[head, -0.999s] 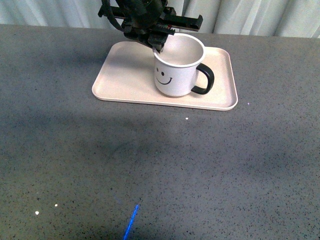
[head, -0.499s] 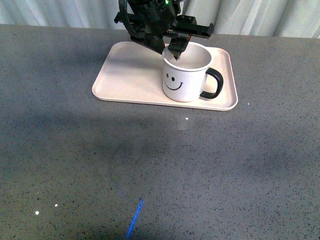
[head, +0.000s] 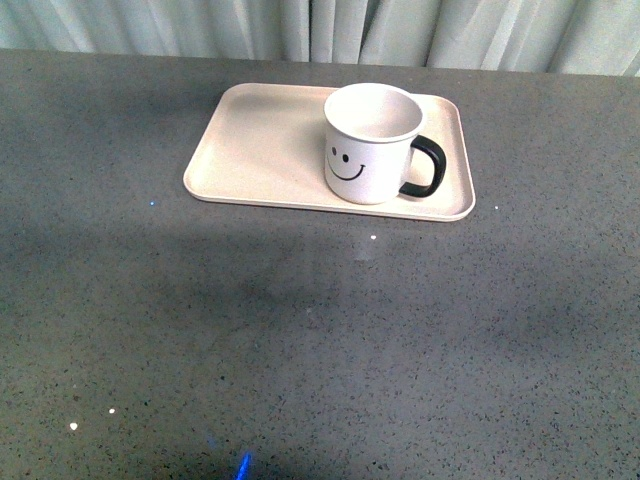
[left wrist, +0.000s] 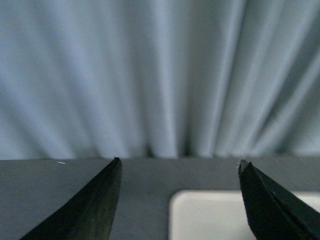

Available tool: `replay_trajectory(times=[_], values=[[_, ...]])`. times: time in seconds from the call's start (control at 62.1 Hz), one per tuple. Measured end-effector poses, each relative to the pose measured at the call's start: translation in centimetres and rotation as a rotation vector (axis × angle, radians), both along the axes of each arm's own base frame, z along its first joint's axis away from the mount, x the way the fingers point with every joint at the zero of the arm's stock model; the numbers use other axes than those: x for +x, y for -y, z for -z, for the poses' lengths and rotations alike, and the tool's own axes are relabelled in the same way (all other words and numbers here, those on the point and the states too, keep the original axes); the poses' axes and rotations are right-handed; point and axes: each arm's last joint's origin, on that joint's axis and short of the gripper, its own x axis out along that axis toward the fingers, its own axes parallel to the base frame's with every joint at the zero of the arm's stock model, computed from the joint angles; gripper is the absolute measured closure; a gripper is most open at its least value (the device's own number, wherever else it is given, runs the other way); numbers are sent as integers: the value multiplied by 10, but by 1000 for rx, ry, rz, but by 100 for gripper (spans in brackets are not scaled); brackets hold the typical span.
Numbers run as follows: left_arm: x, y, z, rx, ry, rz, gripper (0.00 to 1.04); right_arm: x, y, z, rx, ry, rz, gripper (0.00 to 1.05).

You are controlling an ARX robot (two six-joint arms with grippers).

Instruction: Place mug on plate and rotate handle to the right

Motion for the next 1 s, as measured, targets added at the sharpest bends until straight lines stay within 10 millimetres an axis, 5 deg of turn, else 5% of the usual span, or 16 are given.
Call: replay_trajectory(times=[0.113,0.322,0.58,0.999], values=[[-49,-39,10,-40,116,-70,59,0,0,0,0,0,2,9],[-108,-67,57,-22,30,-44,104,0,0,0,0,0,0,9],[-159,-89,71,-25,44,-51,103,0,0,0,0,0,-1,9],[-199,-106,85,-26,59,-48,103,0,0,0,0,0,-1,9]])
